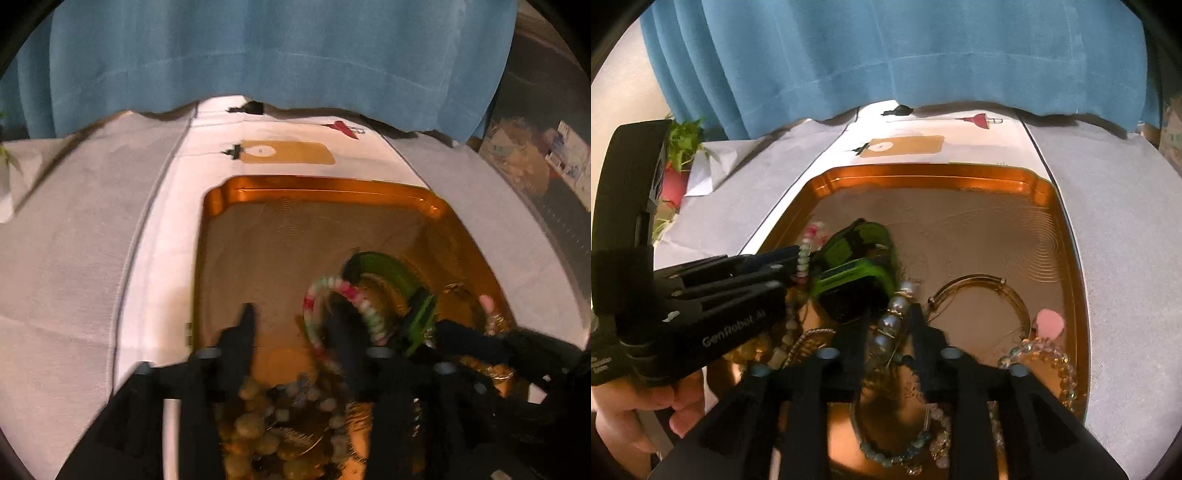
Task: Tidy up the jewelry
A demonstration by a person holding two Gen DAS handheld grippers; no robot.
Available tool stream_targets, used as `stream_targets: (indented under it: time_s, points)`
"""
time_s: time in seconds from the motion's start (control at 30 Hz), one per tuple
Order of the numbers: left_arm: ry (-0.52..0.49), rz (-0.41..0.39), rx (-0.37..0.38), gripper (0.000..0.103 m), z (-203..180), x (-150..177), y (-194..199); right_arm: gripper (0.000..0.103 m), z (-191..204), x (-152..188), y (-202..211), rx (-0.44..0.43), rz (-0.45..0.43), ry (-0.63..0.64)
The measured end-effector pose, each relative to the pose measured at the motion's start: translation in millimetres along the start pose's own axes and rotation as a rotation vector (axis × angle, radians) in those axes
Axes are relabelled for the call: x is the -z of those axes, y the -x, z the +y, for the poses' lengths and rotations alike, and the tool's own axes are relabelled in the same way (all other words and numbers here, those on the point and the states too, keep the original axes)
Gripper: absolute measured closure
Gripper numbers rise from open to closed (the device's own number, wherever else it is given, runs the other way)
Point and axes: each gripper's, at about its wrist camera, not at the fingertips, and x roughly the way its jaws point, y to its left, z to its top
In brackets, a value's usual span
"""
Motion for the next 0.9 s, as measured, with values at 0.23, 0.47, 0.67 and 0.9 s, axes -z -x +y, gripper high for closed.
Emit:
stream_targets:
  time_s: [0.23,0.47,0.67,0.9]
  points:
    - [0.007,-0.034,0.036,0.023,-1,18,54,0.037,14,14,33,0.058,-0.047,0.09]
    - [0.042,-0.087,0.06,0.019,-23,54,169,0.023,30,38,118,0.081,-0.074,-0.023]
    - [0.078,-0.143,0.084,0.008,-53,93,282,0.017,85,69,224,0.138,-0.089,-0.004]
    - [0.07,-0.157,-0.039,0.003,-87,138,369,0.008,146,114,331,0.217,-0.171,0.06]
